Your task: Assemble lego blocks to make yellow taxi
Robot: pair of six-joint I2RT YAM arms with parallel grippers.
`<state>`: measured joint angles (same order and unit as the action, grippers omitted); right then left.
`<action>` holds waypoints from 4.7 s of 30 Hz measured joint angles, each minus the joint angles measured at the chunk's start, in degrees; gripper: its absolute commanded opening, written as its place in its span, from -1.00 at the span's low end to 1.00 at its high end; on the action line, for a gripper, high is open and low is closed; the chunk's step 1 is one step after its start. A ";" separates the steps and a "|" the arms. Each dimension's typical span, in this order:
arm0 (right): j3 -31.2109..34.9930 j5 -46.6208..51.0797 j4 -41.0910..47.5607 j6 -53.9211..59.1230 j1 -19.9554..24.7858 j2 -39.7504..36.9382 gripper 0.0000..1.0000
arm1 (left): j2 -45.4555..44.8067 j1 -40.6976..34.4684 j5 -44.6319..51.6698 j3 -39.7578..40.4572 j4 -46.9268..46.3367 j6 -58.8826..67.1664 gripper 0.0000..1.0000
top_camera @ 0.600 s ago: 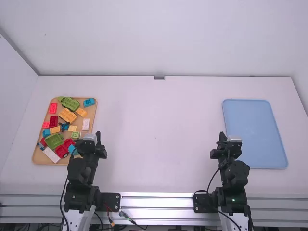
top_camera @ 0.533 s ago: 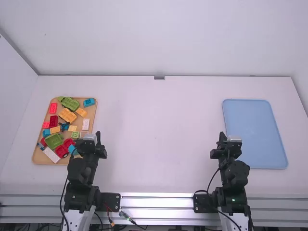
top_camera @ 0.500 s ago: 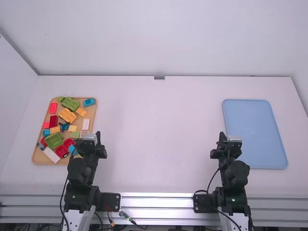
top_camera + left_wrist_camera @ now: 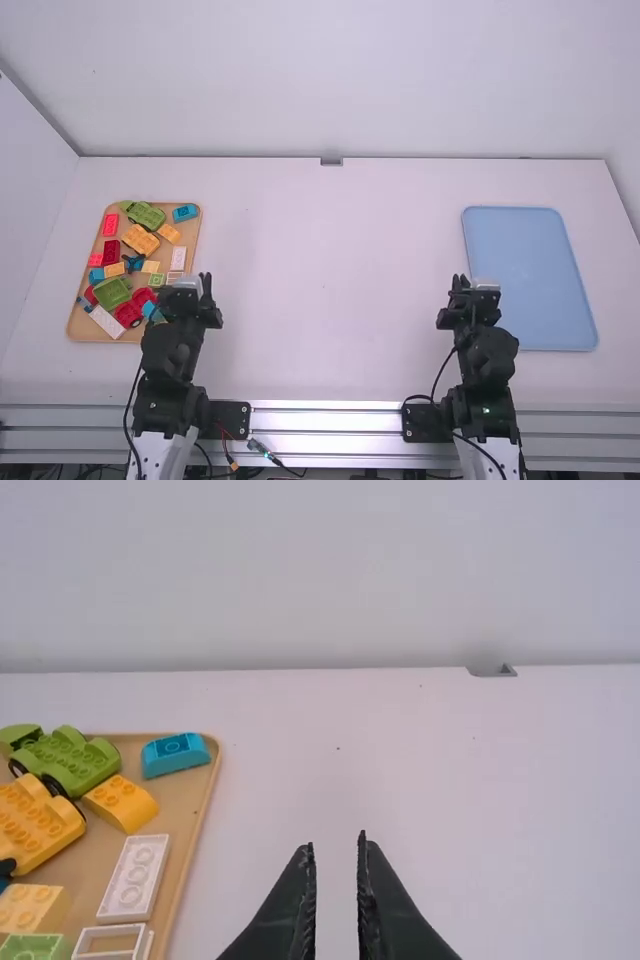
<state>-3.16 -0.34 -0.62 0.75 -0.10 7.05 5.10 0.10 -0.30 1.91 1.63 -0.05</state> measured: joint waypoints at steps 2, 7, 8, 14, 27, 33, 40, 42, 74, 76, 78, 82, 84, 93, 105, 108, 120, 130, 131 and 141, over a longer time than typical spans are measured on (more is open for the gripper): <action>-1.68 -0.09 -0.02 0.07 0.00 1.79 -0.67 | 1.25 0.00 -0.02 1.16 0.52 0.00 -0.68; -6.05 -0.28 0.24 0.46 0.02 6.86 -0.52 | 4.94 -0.11 -0.04 4.24 1.92 -0.02 -0.53; -7.41 -0.44 0.24 0.70 0.11 8.70 -0.48 | 6.34 -0.13 -0.26 5.11 2.54 0.02 -0.49; -13.53 -0.72 0.04 1.29 0.28 17.31 -0.25 | 13.42 -0.37 -1.03 9.01 5.18 -0.02 -0.26; -27.08 -1.27 -1.81 2.71 1.62 36.68 0.25 | 31.08 -0.96 -2.21 18.43 13.38 -0.15 0.24; -32.98 -1.66 -2.19 3.50 1.88 44.94 0.47 | 39.41 -1.14 -3.02 22.32 17.84 -0.20 0.46; -39.60 -2.05 -2.36 4.20 1.33 53.83 0.71 | 47.32 -0.46 -4.66 27.58 21.55 -2.43 0.70; -40.83 -2.12 -2.38 4.35 1.07 55.56 0.74 | 48.70 0.24 -5.11 29.00 20.85 -3.43 0.73; -48.43 -2.47 -3.04 5.49 0.59 66.45 0.98 | 106.42 28.30 -0.98 91.62 -38.47 -22.86 0.98; -48.43 -2.47 -3.02 5.66 0.59 66.45 0.98 | 108.17 29.92 -0.22 91.80 -39.23 -24.15 0.98; -48.43 -2.47 -2.99 5.66 0.59 66.45 0.98 | 109.85 31.91 1.27 91.78 -40.02 -24.70 0.98; -48.43 -2.51 -3.02 5.57 0.59 66.45 0.98 | 110.84 34.16 4.33 91.56 -39.74 -23.93 0.98; -48.43 -2.51 -3.04 5.70 0.59 66.45 0.98 | 110.95 34.25 4.70 91.56 -39.74 -23.78 0.98; -48.43 -2.58 -2.97 5.46 0.59 66.45 0.98 | 115.78 32.94 6.29 91.56 -39.78 -21.97 0.99; -48.43 -2.49 -2.71 5.53 0.59 66.45 0.98 | 118.22 30.80 1.84 91.56 -39.93 -22.69 0.94; -48.43 -2.56 -2.19 5.68 0.59 66.45 0.97 | 118.22 29.22 0.79 91.56 -39.95 -22.73 0.94; -48.43 -2.58 -1.70 5.66 0.59 66.45 0.98 | 118.22 28.11 -5.29 91.56 -41.86 -25.11 0.86; -48.43 -2.49 -1.79 5.60 0.59 66.45 0.98 | 118.25 28.17 -5.99 86.66 -35.32 -27.17 0.62; -48.43 -2.54 -1.79 5.62 0.59 66.45 0.97 | 118.22 28.17 -5.99 86.18 -34.93 -27.19 0.58; -48.43 -2.69 -1.79 5.66 0.59 66.45 0.98 | 118.22 28.09 -6.01 84.76 -31.15 -27.43 0.47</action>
<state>-51.59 -3.03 -2.42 6.42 0.49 73.49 123.33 28.18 -6.31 86.67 -29.52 -27.49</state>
